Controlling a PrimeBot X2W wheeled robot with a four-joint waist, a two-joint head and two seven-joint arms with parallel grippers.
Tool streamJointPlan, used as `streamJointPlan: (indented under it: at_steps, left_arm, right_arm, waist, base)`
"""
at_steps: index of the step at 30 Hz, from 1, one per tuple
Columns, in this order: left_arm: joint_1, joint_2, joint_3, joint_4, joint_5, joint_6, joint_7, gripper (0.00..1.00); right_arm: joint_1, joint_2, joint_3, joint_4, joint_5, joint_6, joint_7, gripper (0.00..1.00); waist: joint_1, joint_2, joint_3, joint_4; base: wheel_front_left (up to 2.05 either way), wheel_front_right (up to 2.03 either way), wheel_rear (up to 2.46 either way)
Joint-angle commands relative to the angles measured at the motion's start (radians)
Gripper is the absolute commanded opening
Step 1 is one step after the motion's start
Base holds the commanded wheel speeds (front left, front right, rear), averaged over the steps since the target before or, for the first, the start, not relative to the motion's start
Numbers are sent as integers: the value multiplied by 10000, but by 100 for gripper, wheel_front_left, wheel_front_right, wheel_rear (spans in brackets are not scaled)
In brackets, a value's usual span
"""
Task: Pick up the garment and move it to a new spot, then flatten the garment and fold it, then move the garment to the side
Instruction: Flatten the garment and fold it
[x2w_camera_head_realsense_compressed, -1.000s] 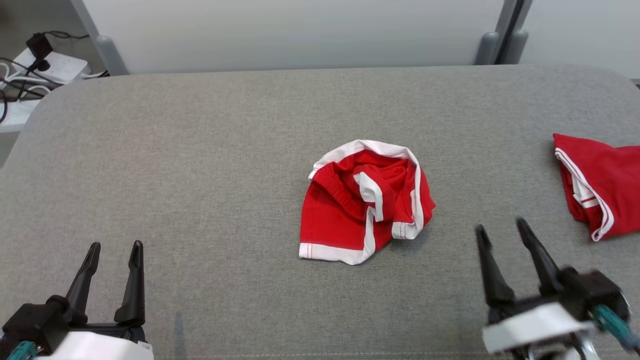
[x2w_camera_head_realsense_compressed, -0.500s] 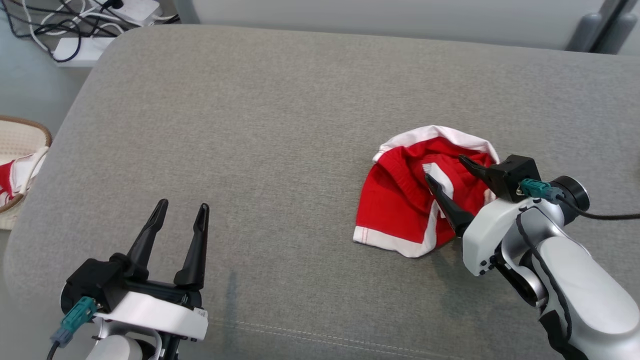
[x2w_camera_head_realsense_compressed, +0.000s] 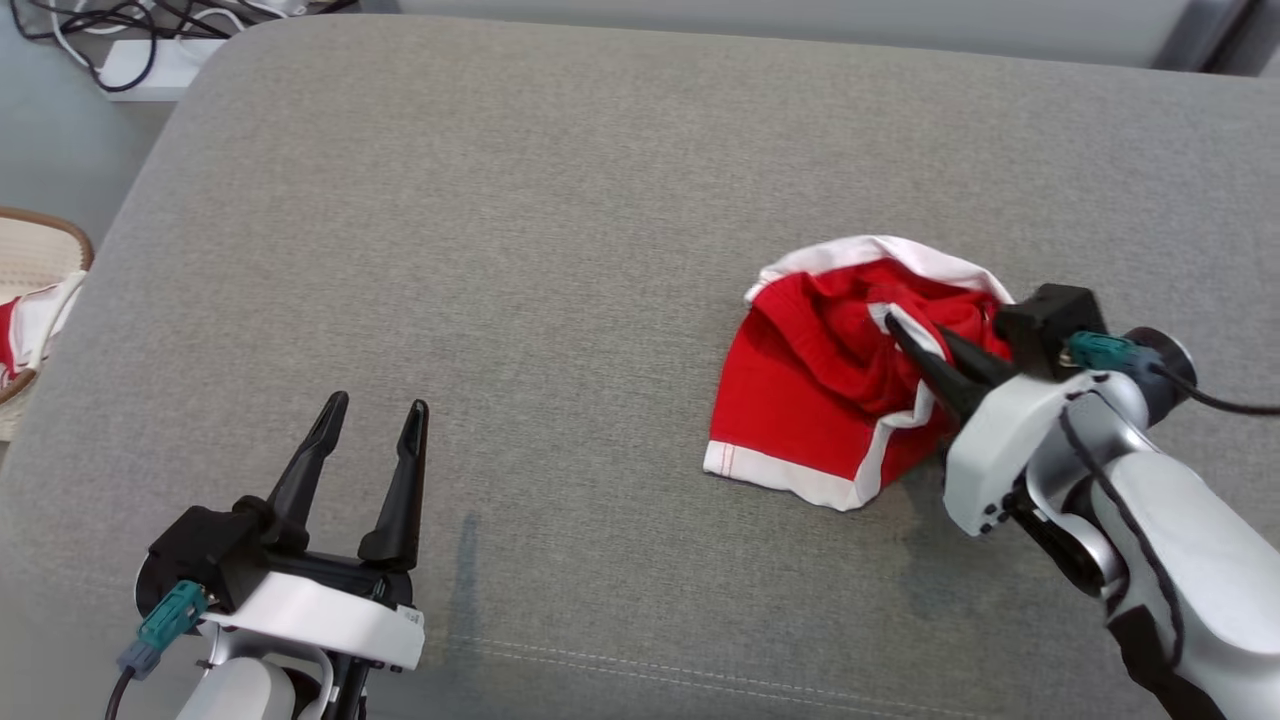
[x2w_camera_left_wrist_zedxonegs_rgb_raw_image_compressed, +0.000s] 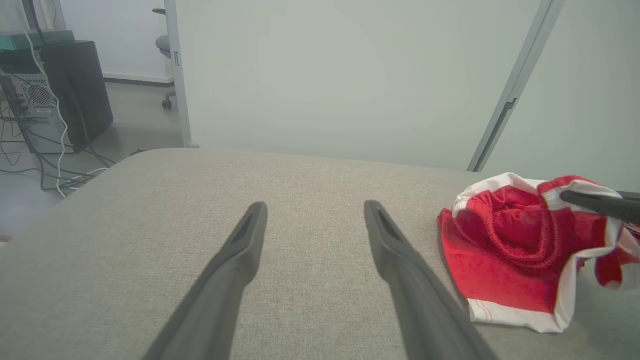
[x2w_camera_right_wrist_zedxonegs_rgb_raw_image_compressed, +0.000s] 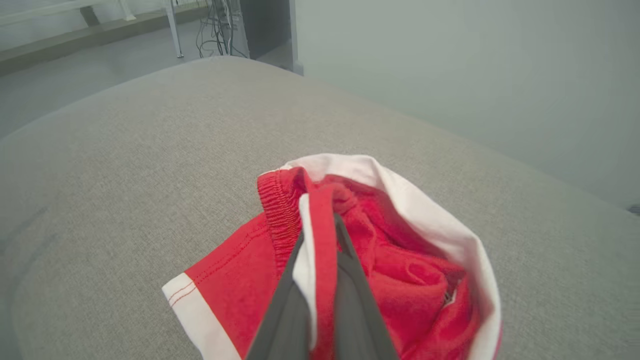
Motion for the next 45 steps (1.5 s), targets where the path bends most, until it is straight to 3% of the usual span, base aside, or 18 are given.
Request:
streamJointPlan:
  at_steps: [1,8,12,17,18,20,27,35,40,45]
  left_arm:
    - [-601,240,450,-171,158,-91,-126,100]
    - [-657,213,534,-194,306,-216,-131,100]
    - [-643,280,613,-169,315,-257,-132,100]
    - [-596,400,669,-156,310,-276,-132,100]
    - [-586,427,681,-155,310,-267,-132,100]
    - [-584,455,680,-151,304,-256,-117,100]
    - [-428,559,767,-146,263,-105,-72,100]
    - [153,590,1104,-438,229,336,-91,100]
    - [344,628,1216,-528,194,476,-90,100]
    - [581,677,1361,-575,145,664,-84,100]
  right_arm:
    - [304,-121,-153,-551,50,-2,-308,0]
    - [2715,-140,-1727,-2197,-76,-2,-1634,0]
    - [4005,546,-2800,-2407,52,-2,-2506,0]
    - [4518,1315,-3494,-1861,375,-2,-3208,0]
    - [4533,1452,-3565,-1644,497,-2,-3222,30]
    - [4496,1628,-3742,-1263,594,-2,-3333,100]
    - [4805,1900,-4621,-1144,608,-2,-3833,100]
    - [5220,2188,-6182,-3961,-1835,-2,-3926,100]
    - [5308,2065,-5879,-5122,-3263,-2,-3928,100]
    - [5637,1886,-4963,-5141,-4311,-2,-3929,100]
  waist:
    - [0,0,63,-169]
    - [0,0,207,-800]
    - [0,0,308,-1186]
    - [0,0,352,-1555]
    - [0,0,354,-1610]
    - [0,0,346,-1657]
    - [0,0,132,-1651]
    - [0,0,-304,-1727]
    - [0,0,-526,-1709]
    - [0,0,-861,-1602]
  base:
    - [0,0,0]
    - [0,0,0]
    - [0,0,0]
    - [0,0,0]
    - [0,0,0]
    - [0,0,0]
    - [0,0,0]
    - [0,0,0]
    - [0,0,0]
    - [0,0,0]
